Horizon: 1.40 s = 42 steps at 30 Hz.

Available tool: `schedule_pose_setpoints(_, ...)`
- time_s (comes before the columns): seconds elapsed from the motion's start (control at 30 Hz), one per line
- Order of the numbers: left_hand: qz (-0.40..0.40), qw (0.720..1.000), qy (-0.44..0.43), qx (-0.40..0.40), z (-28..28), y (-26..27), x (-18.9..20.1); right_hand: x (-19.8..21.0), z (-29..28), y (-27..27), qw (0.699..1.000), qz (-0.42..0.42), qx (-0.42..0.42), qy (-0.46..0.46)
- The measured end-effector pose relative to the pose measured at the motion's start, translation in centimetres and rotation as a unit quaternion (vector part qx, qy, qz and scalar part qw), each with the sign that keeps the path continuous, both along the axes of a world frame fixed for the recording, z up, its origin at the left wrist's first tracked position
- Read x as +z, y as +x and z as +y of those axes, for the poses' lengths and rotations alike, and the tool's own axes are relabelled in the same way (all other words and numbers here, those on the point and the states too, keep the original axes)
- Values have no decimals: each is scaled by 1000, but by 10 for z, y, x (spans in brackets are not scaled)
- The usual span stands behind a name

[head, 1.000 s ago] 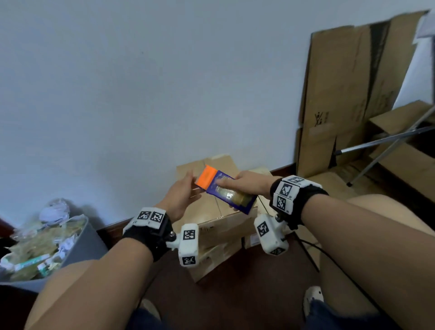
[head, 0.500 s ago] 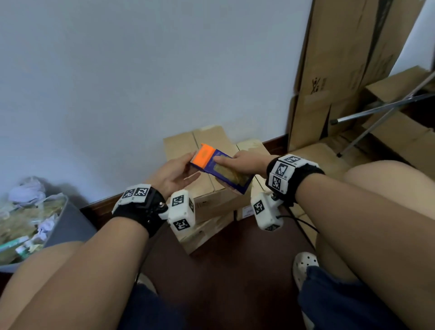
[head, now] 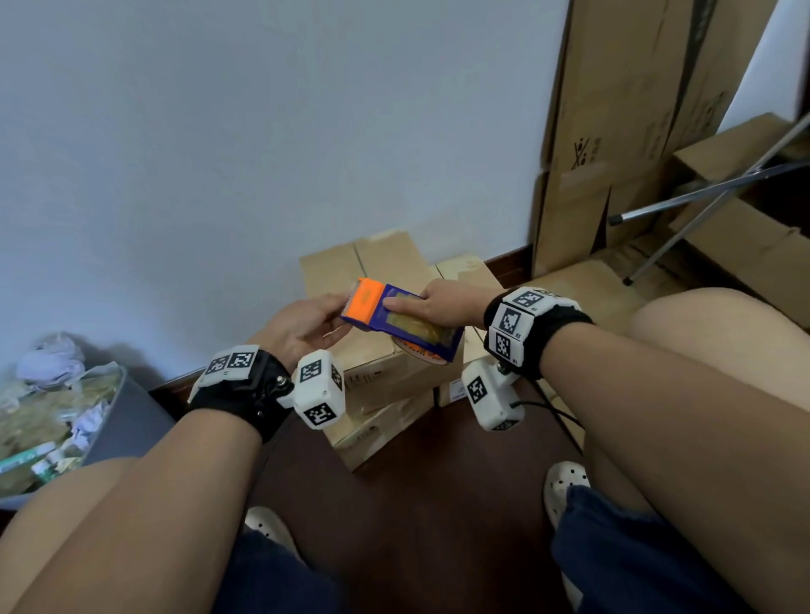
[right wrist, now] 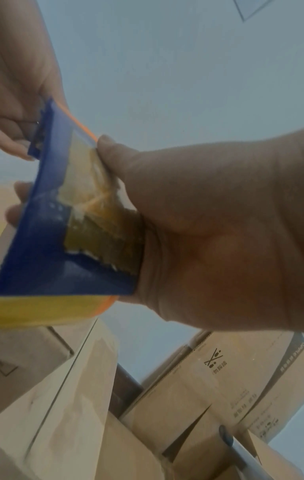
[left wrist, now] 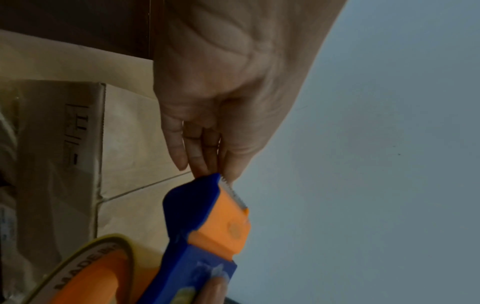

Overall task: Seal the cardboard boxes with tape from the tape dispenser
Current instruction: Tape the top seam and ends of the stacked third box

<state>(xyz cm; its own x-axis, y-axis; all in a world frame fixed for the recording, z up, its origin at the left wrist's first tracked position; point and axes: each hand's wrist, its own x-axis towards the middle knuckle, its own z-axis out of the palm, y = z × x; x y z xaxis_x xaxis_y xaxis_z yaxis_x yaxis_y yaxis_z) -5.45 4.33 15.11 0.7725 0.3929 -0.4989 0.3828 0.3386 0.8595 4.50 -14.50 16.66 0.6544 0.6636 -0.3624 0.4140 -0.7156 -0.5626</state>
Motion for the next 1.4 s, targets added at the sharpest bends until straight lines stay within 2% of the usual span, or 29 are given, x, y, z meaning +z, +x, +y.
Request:
schedule_pose_setpoints(0.23,-30,995,68,61,-3,-2,-21,0,10,-3,995,-83,33,-48)
schedule_pose_setpoints(0.37,-36,993,90,67,-8,-9,-28,-3,16,-8,992,-101,46,-58)
schedule_pose_setpoints(0.53,-33,980,88,175,38,-37,-26,-6,-1,-8,980,-134,73,-127)
schedule_pose_setpoints(0.63,-27,982,120,142,55,-57,-26,-3,-12,-4,977,-138,73,-143)
schedule_pose_setpoints(0.77,-31,988,96,116,30,-72,-58,-6,-17,-9,962,-168,94,-195)
schedule_pose_setpoints(0.93,-41,980,38,193,1,-83,-93,-13,-12,-20,951,-179,109,-227)
schedule_pose_setpoints(1.13,-67,964,39,255,-15,-79,-108,-18,1,-30,931,-221,112,-269)
schedule_pose_setpoints(1.4,-72,953,27,293,-17,-73,-125,-23,13,-31,919,-253,98,-285)
